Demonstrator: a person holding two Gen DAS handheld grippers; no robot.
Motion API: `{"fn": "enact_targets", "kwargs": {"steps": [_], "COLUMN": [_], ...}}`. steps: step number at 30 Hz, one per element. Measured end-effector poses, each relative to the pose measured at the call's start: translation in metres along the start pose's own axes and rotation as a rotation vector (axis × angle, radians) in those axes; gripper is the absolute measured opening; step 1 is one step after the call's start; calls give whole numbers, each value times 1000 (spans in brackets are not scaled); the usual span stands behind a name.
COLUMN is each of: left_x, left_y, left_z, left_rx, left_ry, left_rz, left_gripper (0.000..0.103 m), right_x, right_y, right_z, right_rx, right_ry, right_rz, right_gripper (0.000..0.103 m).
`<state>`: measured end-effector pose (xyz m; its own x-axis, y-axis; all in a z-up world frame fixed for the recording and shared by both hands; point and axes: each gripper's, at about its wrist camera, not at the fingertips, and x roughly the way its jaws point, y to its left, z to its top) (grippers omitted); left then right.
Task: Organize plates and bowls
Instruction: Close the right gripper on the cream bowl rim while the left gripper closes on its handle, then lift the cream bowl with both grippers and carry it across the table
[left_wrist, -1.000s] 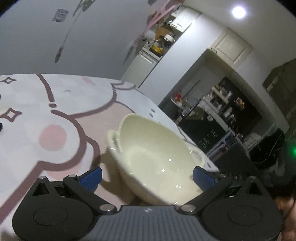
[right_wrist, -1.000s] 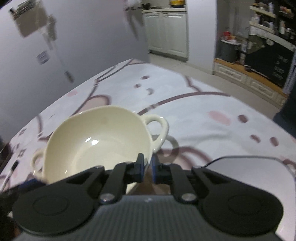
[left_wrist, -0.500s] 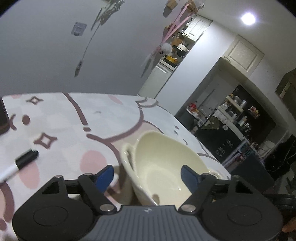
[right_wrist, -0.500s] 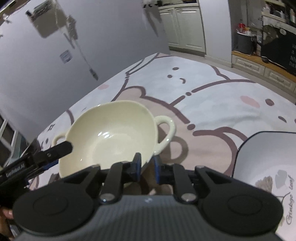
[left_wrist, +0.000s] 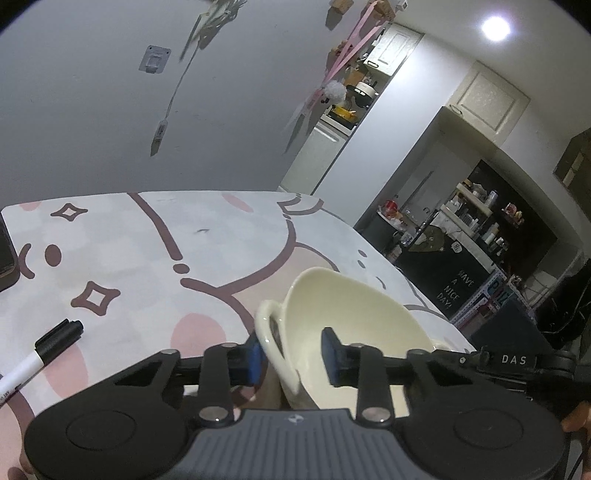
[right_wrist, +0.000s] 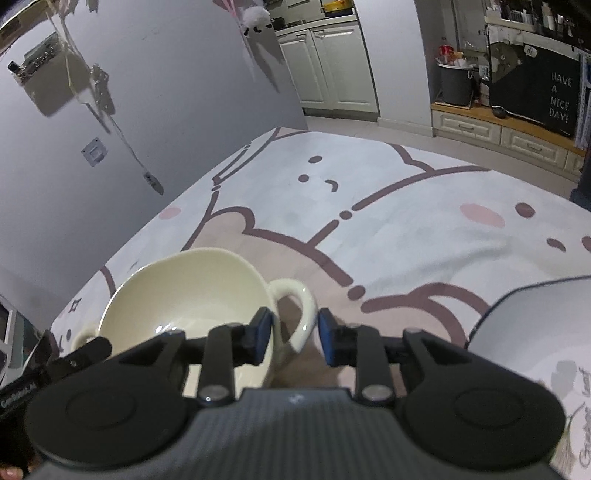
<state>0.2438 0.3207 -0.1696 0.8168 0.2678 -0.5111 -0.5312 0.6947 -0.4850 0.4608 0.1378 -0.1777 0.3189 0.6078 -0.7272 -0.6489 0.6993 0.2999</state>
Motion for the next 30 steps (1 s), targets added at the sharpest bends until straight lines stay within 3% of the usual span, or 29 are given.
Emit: {"fn": "enact_targets", "kwargs": {"steps": [2,4,16,23,30], "left_x": [1,1,11,11,-14], "left_y": [2,4,4,9,-5], "left_z": [1,1,9,13,17], "left_rx": [-10,-10,30,28,67], "left_ry": [3,7,55,69,51], "left_rz": [11,20,12,-11,-18], "left_gripper": [20,17,18,17,16], "right_x": [3,6,25,21,-3], "right_y": [1,3,9,12,17], "right_z": [3,5,20,16,-5], "right_rx": [-20,-48,-160,-121,-78], "right_ry": [7,17,68,63,72], "right_rz": [5,7,26,9,-11], "right_gripper": [33,33,37,35,35]}}
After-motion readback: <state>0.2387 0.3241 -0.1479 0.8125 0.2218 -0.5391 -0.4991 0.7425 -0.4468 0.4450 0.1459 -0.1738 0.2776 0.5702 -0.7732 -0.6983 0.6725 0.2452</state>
